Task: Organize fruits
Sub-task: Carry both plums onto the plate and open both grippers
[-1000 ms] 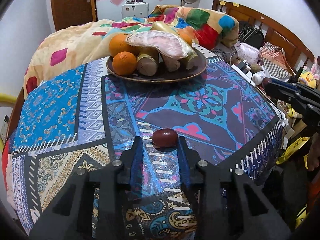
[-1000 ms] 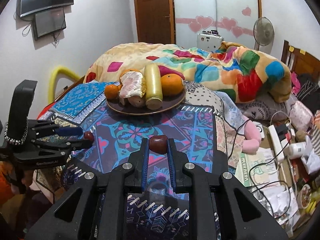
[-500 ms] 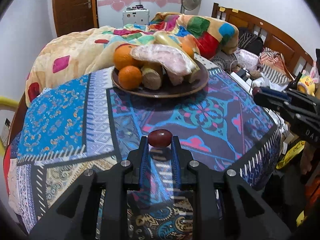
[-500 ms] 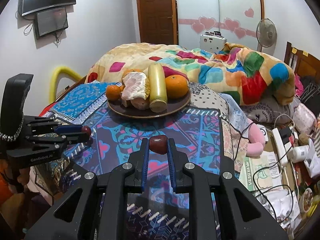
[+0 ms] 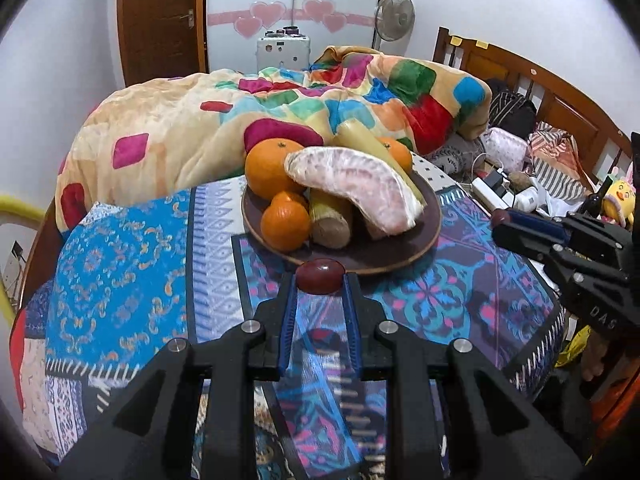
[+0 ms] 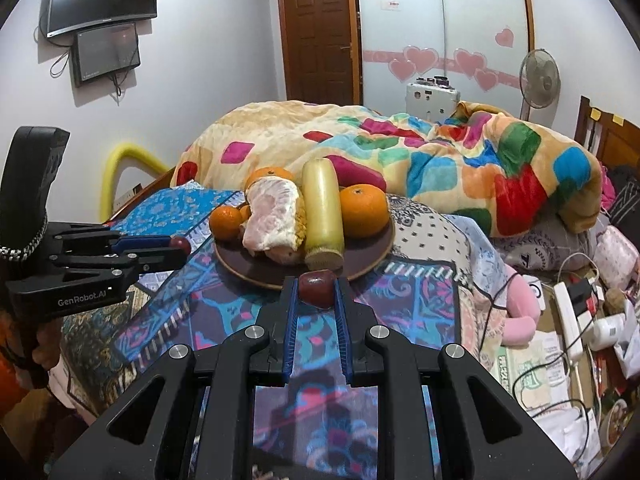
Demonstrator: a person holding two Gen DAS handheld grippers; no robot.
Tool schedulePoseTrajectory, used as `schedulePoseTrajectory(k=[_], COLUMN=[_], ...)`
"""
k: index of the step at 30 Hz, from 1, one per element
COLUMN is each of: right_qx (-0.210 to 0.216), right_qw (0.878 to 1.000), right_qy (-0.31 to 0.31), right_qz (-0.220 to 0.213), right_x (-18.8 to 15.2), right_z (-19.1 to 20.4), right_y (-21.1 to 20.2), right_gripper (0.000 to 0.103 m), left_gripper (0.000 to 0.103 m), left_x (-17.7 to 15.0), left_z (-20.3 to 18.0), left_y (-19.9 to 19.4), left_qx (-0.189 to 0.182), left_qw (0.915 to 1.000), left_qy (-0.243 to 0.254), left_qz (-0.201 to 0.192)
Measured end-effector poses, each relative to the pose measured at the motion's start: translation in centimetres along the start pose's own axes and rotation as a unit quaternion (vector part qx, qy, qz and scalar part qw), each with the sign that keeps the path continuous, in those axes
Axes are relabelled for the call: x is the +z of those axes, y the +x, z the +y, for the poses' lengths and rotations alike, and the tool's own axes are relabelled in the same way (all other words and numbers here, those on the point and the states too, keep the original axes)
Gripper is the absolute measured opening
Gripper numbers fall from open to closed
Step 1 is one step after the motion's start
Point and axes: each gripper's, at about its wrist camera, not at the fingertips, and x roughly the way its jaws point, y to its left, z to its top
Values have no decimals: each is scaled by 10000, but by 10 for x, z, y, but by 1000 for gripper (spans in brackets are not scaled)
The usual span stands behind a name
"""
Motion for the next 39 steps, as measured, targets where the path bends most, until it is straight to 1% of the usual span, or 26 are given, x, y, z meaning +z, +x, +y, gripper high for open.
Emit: schedulePoseTrajectory(k=[13, 25, 28, 30, 32, 33, 36, 39], right_qx=[85, 103, 106, 89, 95, 77, 51, -35], right_qw=[9988, 9982, 9980, 9981, 9982, 9984, 9988, 9993], right_qy=[-353, -290, -282, -239, -200, -195, -207, -195], right_qz=[329, 510, 548, 565, 551, 529, 431, 319], right_x=[8, 7, 7, 8, 8, 8, 9, 10], right_z=[16, 14, 14, 13, 12, 12, 13, 13], right_y=[44, 63, 64, 66, 65, 65, 60, 51], right_gripper=[16, 16, 17, 21, 32, 33, 35, 35], left_gripper=[23, 23, 26, 30, 34, 35, 35, 35], left_x=[16, 15, 14, 14, 14, 13, 12, 11], left_z=[-5, -3, -3, -3, -4, -5, -3, 1], left_y=[28, 47, 47, 48, 48, 47, 41, 28], left_qx=[-42, -40, -64, -82, -72, -58, -17, -18], left_qw=[9997, 9994, 9994, 9994, 9993, 9994, 9996, 9999], left_qy=[199, 257, 251, 256, 265, 266, 219, 118], left_qz=[101, 233, 225, 240, 243, 236, 202, 96])
